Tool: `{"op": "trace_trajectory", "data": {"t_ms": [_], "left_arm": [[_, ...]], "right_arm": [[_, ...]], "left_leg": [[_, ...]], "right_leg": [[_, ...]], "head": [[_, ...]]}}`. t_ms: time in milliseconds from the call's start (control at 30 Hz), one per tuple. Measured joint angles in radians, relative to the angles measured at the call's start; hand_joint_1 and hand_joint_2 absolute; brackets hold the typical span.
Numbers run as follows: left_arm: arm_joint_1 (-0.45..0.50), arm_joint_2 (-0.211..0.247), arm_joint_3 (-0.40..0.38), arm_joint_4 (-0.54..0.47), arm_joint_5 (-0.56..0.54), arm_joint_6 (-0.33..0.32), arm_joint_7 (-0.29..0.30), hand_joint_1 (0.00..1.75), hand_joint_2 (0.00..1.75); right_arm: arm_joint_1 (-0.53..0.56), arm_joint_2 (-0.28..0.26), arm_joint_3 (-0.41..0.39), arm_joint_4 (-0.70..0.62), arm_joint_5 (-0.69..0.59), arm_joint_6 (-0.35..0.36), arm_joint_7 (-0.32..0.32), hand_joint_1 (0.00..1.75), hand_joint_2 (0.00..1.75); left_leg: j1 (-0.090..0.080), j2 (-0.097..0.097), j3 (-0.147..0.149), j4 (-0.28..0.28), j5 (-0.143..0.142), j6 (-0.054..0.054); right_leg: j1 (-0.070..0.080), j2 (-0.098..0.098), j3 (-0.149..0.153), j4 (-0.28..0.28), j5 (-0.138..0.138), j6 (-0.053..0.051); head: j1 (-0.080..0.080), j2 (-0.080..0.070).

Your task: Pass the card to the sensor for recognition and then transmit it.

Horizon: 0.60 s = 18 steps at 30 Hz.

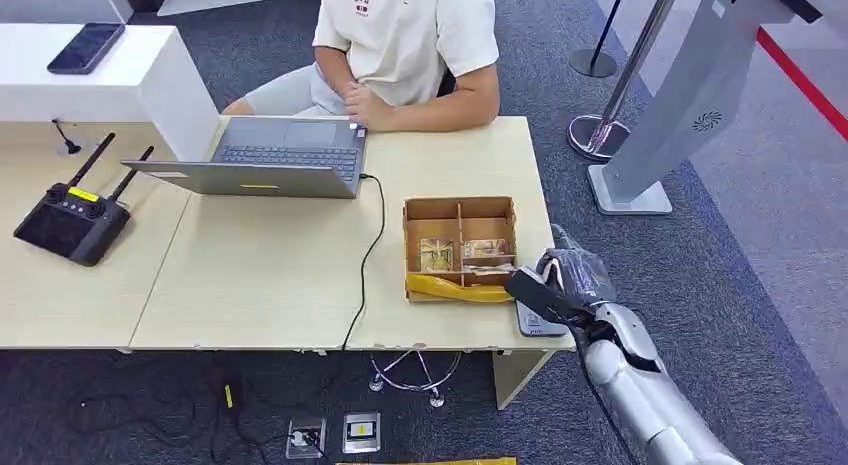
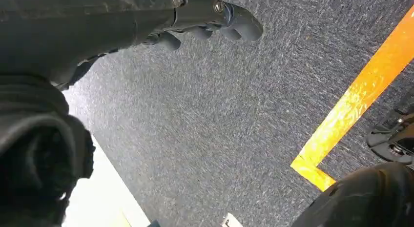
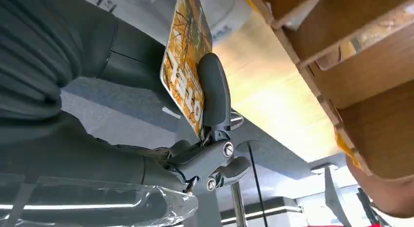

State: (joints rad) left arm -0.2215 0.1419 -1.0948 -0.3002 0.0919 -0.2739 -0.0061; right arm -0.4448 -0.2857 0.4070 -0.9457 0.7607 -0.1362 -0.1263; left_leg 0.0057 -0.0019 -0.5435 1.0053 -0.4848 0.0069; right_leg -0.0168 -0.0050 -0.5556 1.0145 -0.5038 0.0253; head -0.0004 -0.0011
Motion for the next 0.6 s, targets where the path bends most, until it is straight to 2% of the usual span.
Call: {"op": "trace_trajectory", "data": {"t_ms": [300,333,367,600], "left_arm": [[0.000,0.000,0.000,0.000,-0.044,0.000,0.000,0.00,0.00],[0.000,0.000,0.000,0.000,-0.048,0.000,0.000,0.00,0.00],[0.000,0.000,0.000,0.000,-0.050,0.000,0.000,0.00,0.00],[-0.001,0.000,0.000,0.000,-0.075,0.000,0.003,0.00,0.00]], "right_arm": [[-0.098,-0.033,-0.022,-0.073,0.022,0.010,0.011,1.75,1.75],[-0.108,-0.033,-0.026,-0.081,0.025,0.015,0.009,1.69,1.75],[-0.117,-0.032,-0.030,-0.085,0.029,0.018,0.006,1.75,1.75],[-0.175,-0.017,-0.032,-0.096,0.078,0.042,-0.027,1.68,1.75]], "left_leg": [[0.000,0.001,0.000,0.000,0.000,0.000],[0.000,0.001,0.000,0.000,0.000,0.000],[0.000,0.001,0.000,0.000,0.000,0.000],[0.000,0.001,0.000,0.000,0.000,0.000]], "right_leg": [[0.000,0.000,0.000,0.000,0.000,0.000],[0.000,0.000,0.000,0.000,0.000,0.000],[0.000,0.000,0.000,0.000,0.000,0.000],[0.000,0.000,0.000,0.000,0.000,0.000]], "head": [[0.000,0.000],[0.000,0.000],[0.000,0.000],[0.000,0.000]]}}
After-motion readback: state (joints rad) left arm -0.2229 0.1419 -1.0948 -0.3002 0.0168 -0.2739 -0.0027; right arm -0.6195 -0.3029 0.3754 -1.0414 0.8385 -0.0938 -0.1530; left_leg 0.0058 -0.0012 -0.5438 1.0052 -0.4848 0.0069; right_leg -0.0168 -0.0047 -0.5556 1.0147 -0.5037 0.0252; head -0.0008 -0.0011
